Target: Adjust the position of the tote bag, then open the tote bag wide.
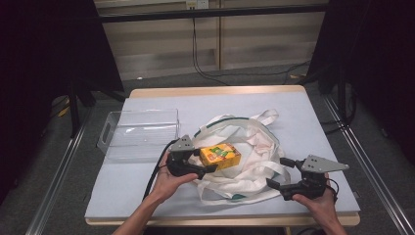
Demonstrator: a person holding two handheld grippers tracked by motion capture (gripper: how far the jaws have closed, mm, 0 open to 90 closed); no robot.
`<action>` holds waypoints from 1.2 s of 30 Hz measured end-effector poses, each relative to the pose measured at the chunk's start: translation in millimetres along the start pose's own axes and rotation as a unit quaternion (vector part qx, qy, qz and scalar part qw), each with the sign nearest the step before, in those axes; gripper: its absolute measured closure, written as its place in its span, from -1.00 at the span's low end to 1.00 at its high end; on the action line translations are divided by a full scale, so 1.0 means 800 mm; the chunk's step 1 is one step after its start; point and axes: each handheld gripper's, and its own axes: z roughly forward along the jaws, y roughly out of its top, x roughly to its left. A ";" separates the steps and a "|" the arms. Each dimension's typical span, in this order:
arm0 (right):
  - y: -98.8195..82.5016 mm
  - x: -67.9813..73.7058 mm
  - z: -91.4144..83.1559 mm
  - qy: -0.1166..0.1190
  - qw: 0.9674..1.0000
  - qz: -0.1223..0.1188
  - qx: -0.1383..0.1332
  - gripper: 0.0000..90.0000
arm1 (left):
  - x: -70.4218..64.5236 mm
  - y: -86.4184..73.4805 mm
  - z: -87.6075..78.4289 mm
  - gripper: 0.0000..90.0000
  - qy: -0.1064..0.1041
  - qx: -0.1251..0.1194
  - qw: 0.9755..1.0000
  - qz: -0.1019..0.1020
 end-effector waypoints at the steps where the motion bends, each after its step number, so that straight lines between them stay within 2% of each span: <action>1: 0.000 0.000 0.000 -0.001 1.000 -0.001 -0.001 -0.75 | 0.001 0.001 -0.002 -0.39 -0.001 -0.001 1.000 -0.003; 5: 0.000 0.000 0.000 -0.002 1.000 0.000 0.000 -0.74 | 0.008 0.007 -0.012 -0.39 -0.010 -0.004 1.000 -0.015; 11: 0.000 0.000 0.000 0.000 1.000 0.000 -0.001 -0.75 | 0.015 0.015 -0.028 -0.39 -0.016 0.001 1.000 -0.013; 15: 0.000 0.000 -0.001 0.000 1.000 -0.002 -0.003 -0.75 | 0.023 0.017 -0.038 -0.39 -0.015 0.001 1.000 -0.020; 17: 0.000 -0.001 -0.003 -0.001 1.000 -0.002 -0.005 -0.75 | 0.025 0.017 -0.044 -0.39 -0.009 0.003 1.000 -0.022; 27: 0.001 0.000 -0.001 0.004 1.000 -0.002 -0.005 -0.75 | 0.041 0.024 -0.079 -0.39 -0.004 -0.001 0.999 -0.035; 28: 0.001 0.000 -0.001 0.004 1.000 -0.001 -0.005 -0.75 | 0.042 0.024 -0.083 -0.39 0.002 -0.004 0.999 -0.035; 36: 0.001 0.000 -0.001 0.004 1.000 -0.003 -0.005 -0.75 | 0.050 0.026 -0.102 -0.39 0.016 0.007 0.999 -0.037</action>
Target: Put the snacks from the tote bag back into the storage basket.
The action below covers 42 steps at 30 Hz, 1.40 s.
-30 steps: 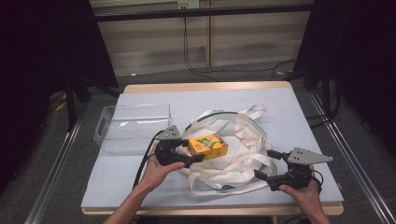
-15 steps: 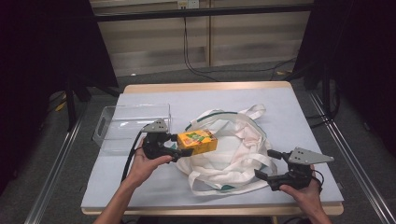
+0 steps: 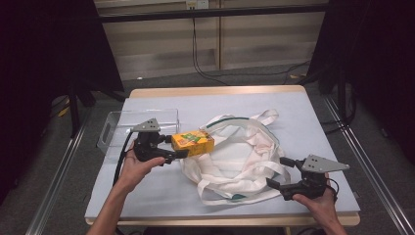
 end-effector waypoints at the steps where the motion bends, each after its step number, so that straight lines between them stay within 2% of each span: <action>1: 0.000 0.000 0.000 -0.001 1.000 -0.001 0.000 -0.75 | 0.002 0.001 -0.003 -0.39 -0.002 0.000 1.000 -0.003; 5: 0.001 -0.001 -0.001 -0.004 1.000 0.000 -0.001 -0.75 | 0.005 0.002 -0.020 -0.39 0.013 0.010 1.000 -0.005; 7: 0.001 -0.002 0.001 -0.006 1.000 0.001 -0.002 -0.75 | 0.006 0.002 -0.025 -0.39 0.013 0.007 1.000 -0.010; 12: 0.001 0.001 0.004 -0.007 1.000 -0.003 0.000 -0.75 | 0.009 0.000 -0.034 -0.39 0.025 0.020 0.999 -0.009; 16: 0.001 0.003 0.005 -0.007 1.000 -0.004 0.000 -0.75 | 0.016 0.007 -0.044 -0.39 0.027 0.020 0.999 -0.030; 23: 0.001 -0.002 0.008 -0.009 1.000 0.002 0.001 -0.75 | 0.031 0.016 -0.051 -0.39 0.037 0.022 0.998 -0.053; 32: 0.000 -0.004 0.006 -0.010 1.000 0.006 -0.002 -0.76 | 0.045 0.026 -0.062 -0.39 0.050 0.026 0.996 -0.065; 35: 0.001 -0.003 0.005 -0.008 1.000 0.005 -0.005 -0.76 | 0.049 0.029 -0.066 -0.39 0.049 0.025 0.995 -0.077; 42: 0.001 -0.001 0.005 -0.006 1.000 0.000 -0.002 -0.76 | 0.062 0.035 -0.073 -0.39 0.070 0.043 0.992 -0.095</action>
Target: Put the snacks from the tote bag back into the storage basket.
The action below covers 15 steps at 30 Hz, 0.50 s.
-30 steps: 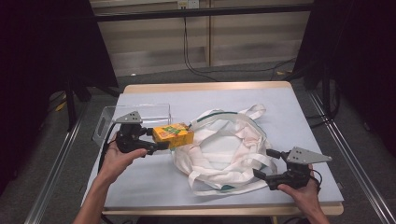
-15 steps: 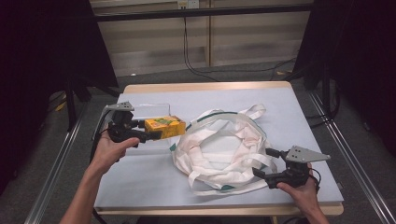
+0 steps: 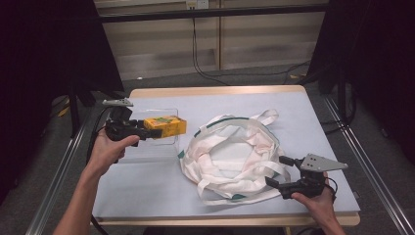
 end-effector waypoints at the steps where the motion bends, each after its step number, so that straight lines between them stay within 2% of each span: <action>1: 0.000 0.000 0.000 0.000 1.000 0.000 0.001 -0.76 | 0.002 0.001 0.000 -0.39 0.000 0.001 1.000 -0.005; 6: 0.000 -0.001 0.000 -0.004 1.000 0.001 0.001 -0.76 | 0.015 0.009 -0.003 -0.39 0.020 0.007 0.999 -0.034; 11: 0.000 -0.002 0.001 -0.004 1.000 0.003 0.004 -0.76 | 0.021 0.019 -0.005 -0.39 0.039 0.014 0.998 -0.051; 15: 0.000 -0.002 0.001 -0.003 1.000 0.002 0.003 -0.76 | 0.025 0.024 0.002 -0.39 0.050 0.038 0.997 -0.051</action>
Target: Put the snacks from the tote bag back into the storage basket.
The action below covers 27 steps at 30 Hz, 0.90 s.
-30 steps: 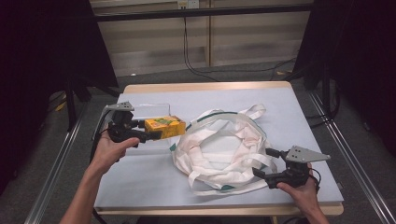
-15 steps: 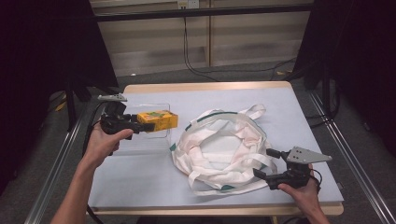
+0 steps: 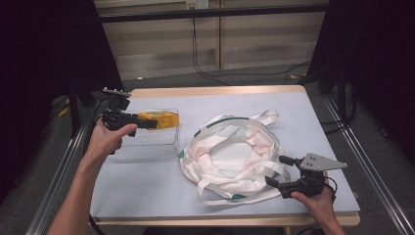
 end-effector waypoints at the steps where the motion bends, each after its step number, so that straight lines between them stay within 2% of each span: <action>1: 0.000 0.000 0.000 0.000 1.000 0.001 0.000 -0.76 | 0.001 0.001 0.002 -0.39 0.004 0.005 1.000 0.000; 5: 0.000 0.000 -0.002 -0.001 1.000 -0.001 -0.003 -0.76 | 0.008 0.009 0.003 -0.39 0.022 0.010 1.000 -0.012; 7: -0.001 0.000 -0.002 0.001 1.000 -0.001 -0.001 -0.76 | 0.010 0.011 0.001 -0.39 0.020 0.007 1.000 -0.016; 13: -0.001 -0.001 -0.001 0.003 1.000 0.000 0.002 -0.76 | 0.016 0.021 0.000 -0.39 0.046 0.035 0.998 -0.025; 16: -0.001 0.000 0.000 0.005 1.000 -0.003 0.002 -0.76 | 0.017 0.025 0.007 -0.39 0.062 0.051 0.996 -0.033; 17: 0.000 0.000 0.000 0.004 1.000 -0.002 0.002 -0.76 | 0.018 0.027 0.010 -0.39 0.066 0.062 0.996 -0.027; 19: 0.000 0.000 0.000 0.003 1.000 -0.001 0.001 -0.76 | 0.019 0.031 0.013 -0.39 0.075 0.070 0.994 -0.036; 23: -0.001 -0.001 -0.001 0.001 1.000 -0.001 0.002 -0.76 | 0.022 0.040 0.022 -0.39 0.085 0.095 0.991 -0.045; 24: -0.001 -0.002 -0.001 0.002 1.000 0.000 0.001 -0.76 | 0.023 0.042 0.023 -0.39 0.086 0.102 0.990 -0.042; 25: -0.001 -0.002 -0.001 0.002 1.000 0.001 0.001 -0.76 | 0.022 0.045 0.027 -0.39 0.090 0.107 0.989 -0.049; 27: -0.001 -0.002 -0.002 0.003 1.000 -0.001 0.001 -0.76 | 0.022 0.049 0.030 -0.39 0.096 0.117 0.988 -0.042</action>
